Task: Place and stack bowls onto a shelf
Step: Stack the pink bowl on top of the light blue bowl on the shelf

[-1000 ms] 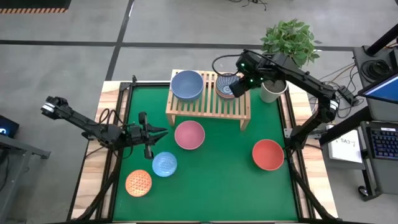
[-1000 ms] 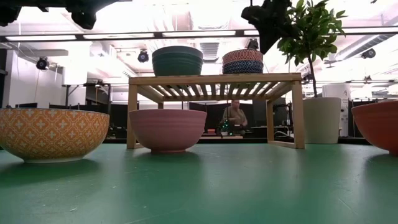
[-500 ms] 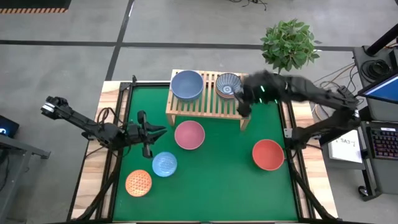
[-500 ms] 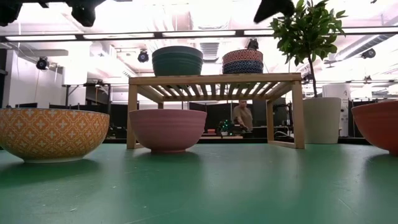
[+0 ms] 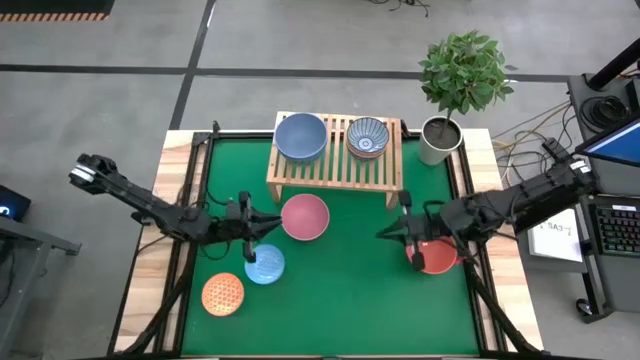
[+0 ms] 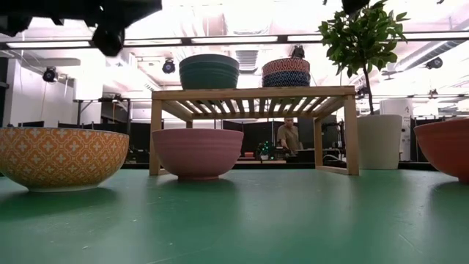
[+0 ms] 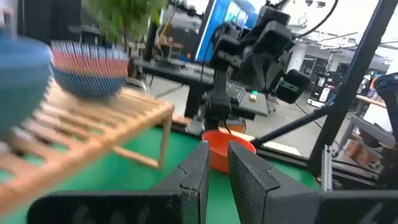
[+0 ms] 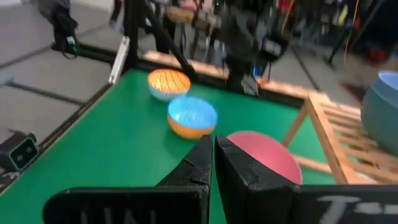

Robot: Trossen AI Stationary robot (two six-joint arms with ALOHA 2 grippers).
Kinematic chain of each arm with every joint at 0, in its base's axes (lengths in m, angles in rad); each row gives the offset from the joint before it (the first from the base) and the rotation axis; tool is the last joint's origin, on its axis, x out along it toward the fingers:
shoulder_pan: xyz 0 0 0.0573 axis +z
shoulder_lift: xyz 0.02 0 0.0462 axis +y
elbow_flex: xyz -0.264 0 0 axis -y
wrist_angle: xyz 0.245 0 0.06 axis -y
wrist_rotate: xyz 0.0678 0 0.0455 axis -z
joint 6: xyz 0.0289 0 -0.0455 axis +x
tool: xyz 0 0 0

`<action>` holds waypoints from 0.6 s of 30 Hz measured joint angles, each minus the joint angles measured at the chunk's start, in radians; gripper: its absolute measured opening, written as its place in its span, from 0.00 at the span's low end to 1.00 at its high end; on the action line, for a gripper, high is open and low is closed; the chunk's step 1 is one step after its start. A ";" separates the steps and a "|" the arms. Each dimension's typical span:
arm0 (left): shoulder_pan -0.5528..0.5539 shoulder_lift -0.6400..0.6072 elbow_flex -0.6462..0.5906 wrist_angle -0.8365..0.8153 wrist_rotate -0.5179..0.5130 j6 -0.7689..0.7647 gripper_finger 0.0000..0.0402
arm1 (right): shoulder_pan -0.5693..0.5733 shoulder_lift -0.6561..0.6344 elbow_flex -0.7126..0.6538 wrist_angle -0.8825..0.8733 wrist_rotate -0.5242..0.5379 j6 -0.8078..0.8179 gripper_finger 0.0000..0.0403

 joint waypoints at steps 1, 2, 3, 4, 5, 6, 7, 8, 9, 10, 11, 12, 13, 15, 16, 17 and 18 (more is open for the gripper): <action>0.000 0.032 0.000 0.018 0.001 -0.027 0.10 | 0.005 -0.008 -0.034 0.054 0.000 -0.021 0.02; 0.000 0.065 0.000 0.044 0.002 -0.046 0.10 | 0.006 -0.014 -0.064 0.096 0.001 -0.038 0.02; 0.000 0.096 0.000 0.067 0.002 -0.062 0.10 | 0.006 -0.021 -0.088 0.129 0.001 -0.053 0.02; 0.000 0.125 0.000 0.093 0.002 -0.076 0.10 | 0.005 -0.027 -0.109 0.150 0.001 -0.071 0.02; 0.000 0.153 0.000 0.119 0.002 -0.088 0.10 | 0.002 -0.033 -0.126 0.162 0.000 -0.082 0.02; 0.000 0.178 0.000 0.142 0.002 -0.097 0.10 | -0.002 -0.039 -0.139 0.163 0.000 -0.091 0.02; 0.000 0.202 0.000 0.165 0.002 -0.104 0.10 | -0.006 -0.043 -0.147 0.163 0.000 -0.094 0.02; 0.000 0.224 0.000 0.187 0.002 -0.111 0.10 | -0.008 -0.051 -0.154 0.163 -0.006 -0.094 0.02; 0.000 0.246 0.001 0.206 0.000 -0.113 0.10 | -0.010 -0.061 -0.161 0.163 -0.015 -0.094 0.02; 0.002 0.266 0.013 0.206 -0.004 -0.114 0.10 | -0.011 -0.072 -0.166 0.163 -0.032 -0.095 0.02; 0.002 0.286 0.029 0.204 -0.003 -0.114 0.10 | -0.010 -0.082 -0.171 0.164 -0.054 -0.099 0.02; 0.004 0.306 0.049 0.202 -0.003 -0.113 0.10 | -0.010 -0.093 -0.176 0.165 -0.077 -0.105 0.02; 0.007 0.327 0.074 0.197 -0.005 -0.107 0.10 | -0.010 -0.105 -0.183 0.163 -0.098 -0.110 0.02; 0.013 0.374 0.134 0.169 -0.002 -0.081 0.10 | -0.010 -0.129 -0.195 0.163 -0.128 -0.118 0.02; 0.016 0.396 0.166 0.130 -0.003 -0.064 0.10 | -0.010 -0.140 -0.201 0.163 -0.134 -0.120 0.02; 0.017 0.416 0.203 0.072 -0.003 -0.046 0.10 | -0.010 -0.151 -0.207 0.165 -0.136 -0.123 0.02; 0.019 0.435 0.241 -0.002 -0.002 -0.034 0.10 | -0.010 -0.163 -0.214 0.164 -0.136 -0.126 0.02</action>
